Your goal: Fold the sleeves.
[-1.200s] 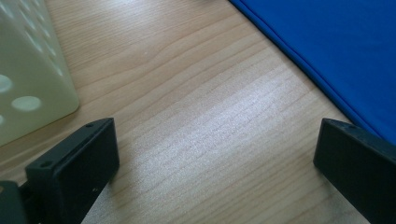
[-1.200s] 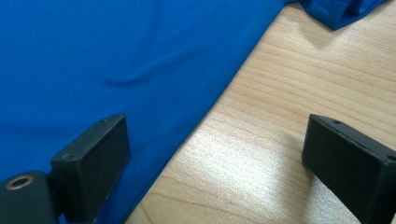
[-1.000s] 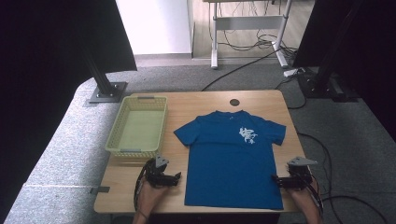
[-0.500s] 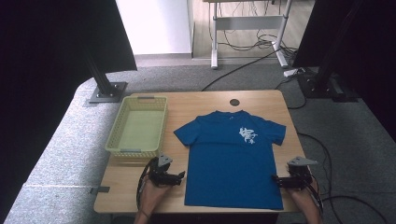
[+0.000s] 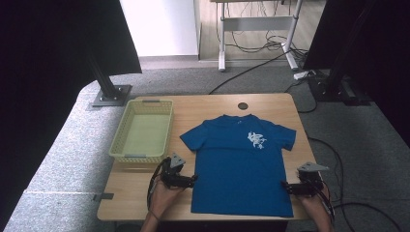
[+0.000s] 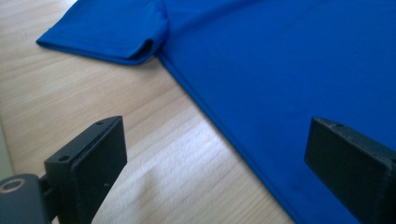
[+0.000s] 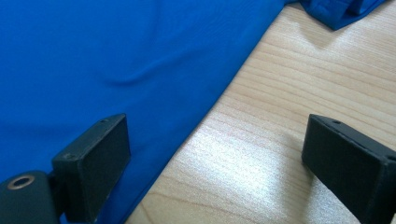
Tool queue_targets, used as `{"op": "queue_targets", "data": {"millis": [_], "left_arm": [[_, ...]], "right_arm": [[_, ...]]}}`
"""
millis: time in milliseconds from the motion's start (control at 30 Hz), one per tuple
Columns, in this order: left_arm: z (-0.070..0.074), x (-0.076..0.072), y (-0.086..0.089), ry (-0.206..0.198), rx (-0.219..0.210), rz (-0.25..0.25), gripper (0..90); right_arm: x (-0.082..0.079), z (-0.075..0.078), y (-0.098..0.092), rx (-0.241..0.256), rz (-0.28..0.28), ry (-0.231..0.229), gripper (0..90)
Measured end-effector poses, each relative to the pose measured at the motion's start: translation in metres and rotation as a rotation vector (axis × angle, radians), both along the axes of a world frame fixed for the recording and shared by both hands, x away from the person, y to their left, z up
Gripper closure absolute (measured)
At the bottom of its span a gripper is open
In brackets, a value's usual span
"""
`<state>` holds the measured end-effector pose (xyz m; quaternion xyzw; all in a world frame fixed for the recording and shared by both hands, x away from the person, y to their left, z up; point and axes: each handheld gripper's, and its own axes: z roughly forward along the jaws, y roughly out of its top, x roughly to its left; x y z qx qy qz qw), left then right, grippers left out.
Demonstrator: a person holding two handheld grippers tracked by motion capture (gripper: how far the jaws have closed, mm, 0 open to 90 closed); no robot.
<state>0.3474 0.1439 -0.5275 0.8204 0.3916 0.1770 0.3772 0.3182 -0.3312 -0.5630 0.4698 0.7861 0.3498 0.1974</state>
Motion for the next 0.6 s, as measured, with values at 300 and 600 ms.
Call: {"op": "queue_targets", "data": {"millis": [300,600], "left_arm": [[0.009,0.014,-0.015,0.0,0.001,-0.033,5.7],[0.018,0.032,-0.027,-0.009,0.003,-0.042,7.2]], "right_arm": [[0.0,0.0,0.0,0.0,0.0,0.0,7.8],[0.0,0.0,0.0,0.0,0.0,0.001,7.8]]}}
